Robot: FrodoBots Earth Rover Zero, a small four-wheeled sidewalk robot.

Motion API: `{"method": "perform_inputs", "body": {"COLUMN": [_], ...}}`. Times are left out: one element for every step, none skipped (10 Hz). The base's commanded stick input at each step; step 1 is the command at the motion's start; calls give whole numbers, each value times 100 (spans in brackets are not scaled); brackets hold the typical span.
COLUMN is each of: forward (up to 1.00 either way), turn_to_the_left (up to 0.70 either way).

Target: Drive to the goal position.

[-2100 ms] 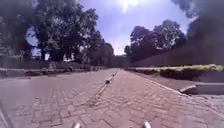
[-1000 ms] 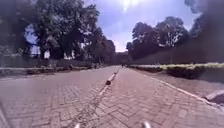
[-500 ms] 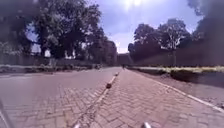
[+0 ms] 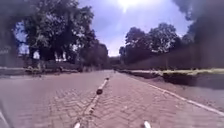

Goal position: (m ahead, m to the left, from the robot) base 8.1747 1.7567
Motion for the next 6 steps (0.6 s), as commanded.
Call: {"method": "perform_inputs", "body": {"forward": [70,70,70,70,70,70], "turn_to_the_left": [-35,-35,-28,-12,0,0]}}
